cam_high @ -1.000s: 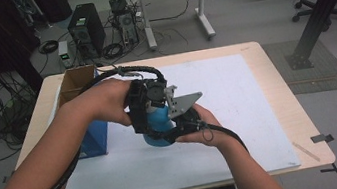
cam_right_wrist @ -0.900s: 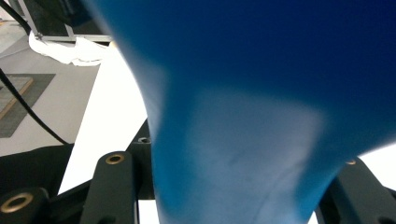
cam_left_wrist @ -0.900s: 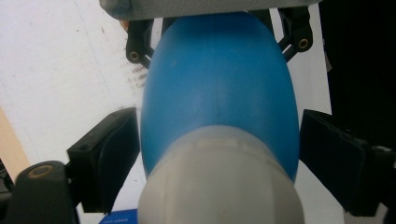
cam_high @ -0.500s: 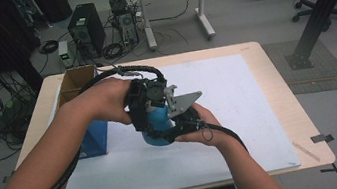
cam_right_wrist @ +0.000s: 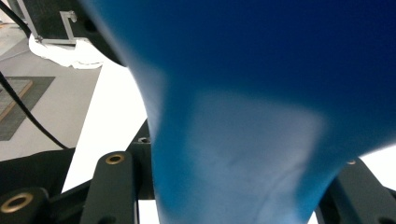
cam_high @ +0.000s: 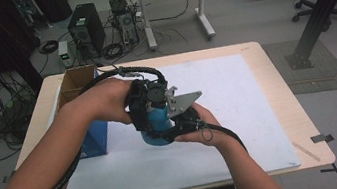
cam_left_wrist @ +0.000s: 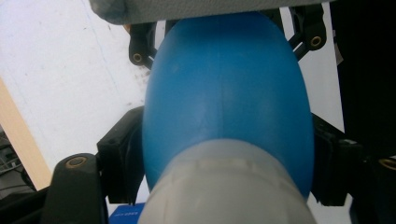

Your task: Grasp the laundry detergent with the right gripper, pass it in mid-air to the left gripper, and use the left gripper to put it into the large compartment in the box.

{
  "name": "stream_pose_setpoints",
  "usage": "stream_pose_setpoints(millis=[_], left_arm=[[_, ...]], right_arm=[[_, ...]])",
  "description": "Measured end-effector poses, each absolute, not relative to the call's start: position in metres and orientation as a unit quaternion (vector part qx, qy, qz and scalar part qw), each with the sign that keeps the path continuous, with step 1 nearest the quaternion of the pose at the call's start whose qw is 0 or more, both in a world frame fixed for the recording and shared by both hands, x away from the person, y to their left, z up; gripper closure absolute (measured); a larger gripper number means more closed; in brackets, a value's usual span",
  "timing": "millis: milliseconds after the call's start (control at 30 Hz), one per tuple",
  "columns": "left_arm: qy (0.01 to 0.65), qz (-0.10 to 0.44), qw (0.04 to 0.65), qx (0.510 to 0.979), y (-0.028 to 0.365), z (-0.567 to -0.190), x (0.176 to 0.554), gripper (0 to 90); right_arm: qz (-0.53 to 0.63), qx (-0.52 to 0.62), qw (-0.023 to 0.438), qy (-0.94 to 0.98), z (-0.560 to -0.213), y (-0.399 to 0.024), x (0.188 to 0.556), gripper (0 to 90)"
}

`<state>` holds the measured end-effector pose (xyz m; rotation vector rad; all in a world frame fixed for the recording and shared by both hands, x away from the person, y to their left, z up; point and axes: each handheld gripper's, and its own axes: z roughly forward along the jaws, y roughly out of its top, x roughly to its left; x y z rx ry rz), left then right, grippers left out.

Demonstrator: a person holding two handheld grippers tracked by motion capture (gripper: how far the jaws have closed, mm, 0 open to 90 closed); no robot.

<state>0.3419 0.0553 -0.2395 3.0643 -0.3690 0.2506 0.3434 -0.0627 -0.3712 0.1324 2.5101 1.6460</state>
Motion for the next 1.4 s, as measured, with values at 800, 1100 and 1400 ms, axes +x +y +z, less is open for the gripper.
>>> stream_pose_setpoints(millis=[800, 1100, 1400], left_arm=[[-0.110, 0.072, 0.006, 0.991, 0.0526, -0.2371, 0.3431, 38.4], [-0.106, 0.070, -0.011, 0.992, 0.0485, -0.2323, 0.3403, 38.6], [-0.105, 0.066, -0.014, 0.992, 0.0473, -0.2319, 0.3418, 38.6]], right_arm=[[0.545, 0.044, 0.079, 0.834, -0.3706, -0.0616, 0.3420, 44.7], [0.551, 0.043, 0.082, 0.829, -0.3672, -0.0589, 0.3394, 41.9], [0.571, 0.065, 0.086, 0.814, -0.3655, -0.0641, 0.3373, 29.1]])
